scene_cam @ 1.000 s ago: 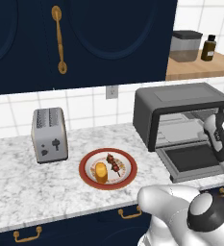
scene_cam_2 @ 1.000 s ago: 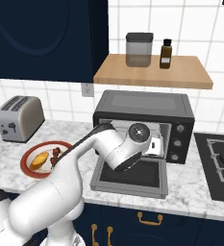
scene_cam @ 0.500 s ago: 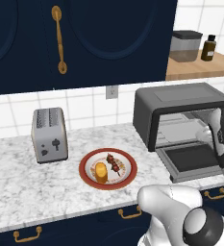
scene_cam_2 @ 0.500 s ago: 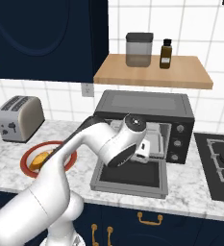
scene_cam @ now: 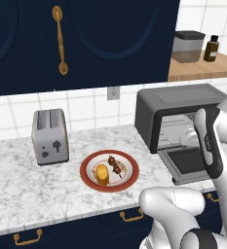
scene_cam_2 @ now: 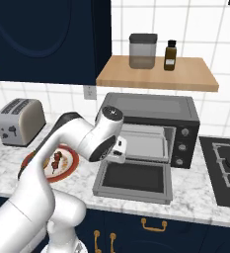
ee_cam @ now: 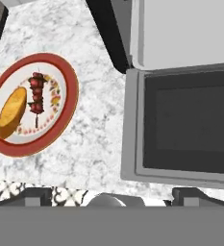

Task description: Pick up the kebab skewer and baguette bread, and place them inside the toaster oven. Close the toaster oven door and start by setting the timer.

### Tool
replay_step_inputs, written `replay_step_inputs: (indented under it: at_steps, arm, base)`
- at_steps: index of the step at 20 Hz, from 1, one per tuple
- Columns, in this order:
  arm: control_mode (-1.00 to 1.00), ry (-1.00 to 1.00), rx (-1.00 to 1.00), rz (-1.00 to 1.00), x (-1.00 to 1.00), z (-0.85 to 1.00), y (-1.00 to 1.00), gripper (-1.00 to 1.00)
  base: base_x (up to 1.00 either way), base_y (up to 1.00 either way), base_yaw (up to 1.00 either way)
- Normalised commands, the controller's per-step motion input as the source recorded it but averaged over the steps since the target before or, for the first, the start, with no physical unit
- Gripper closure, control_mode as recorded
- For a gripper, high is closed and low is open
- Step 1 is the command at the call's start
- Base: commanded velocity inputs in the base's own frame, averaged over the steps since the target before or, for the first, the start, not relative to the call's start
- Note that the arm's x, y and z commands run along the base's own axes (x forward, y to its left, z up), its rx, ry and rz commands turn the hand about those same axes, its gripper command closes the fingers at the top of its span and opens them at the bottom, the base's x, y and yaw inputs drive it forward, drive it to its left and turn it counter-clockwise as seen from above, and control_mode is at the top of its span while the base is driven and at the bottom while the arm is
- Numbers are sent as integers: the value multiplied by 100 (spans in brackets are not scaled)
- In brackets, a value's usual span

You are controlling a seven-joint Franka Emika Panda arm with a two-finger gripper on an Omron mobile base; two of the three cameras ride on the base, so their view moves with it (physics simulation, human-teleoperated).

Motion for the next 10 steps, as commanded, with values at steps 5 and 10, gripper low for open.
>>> replay_step_inputs:
  at_steps: [5, 10]
  arm:
    - [-100, 10, -3, 6, -6, -2, 100, -100]
    - [-100, 8, -8, 0, 0, -1, 100, -100]
  base:
    - [0, 0, 0]
    - [0, 0, 0]
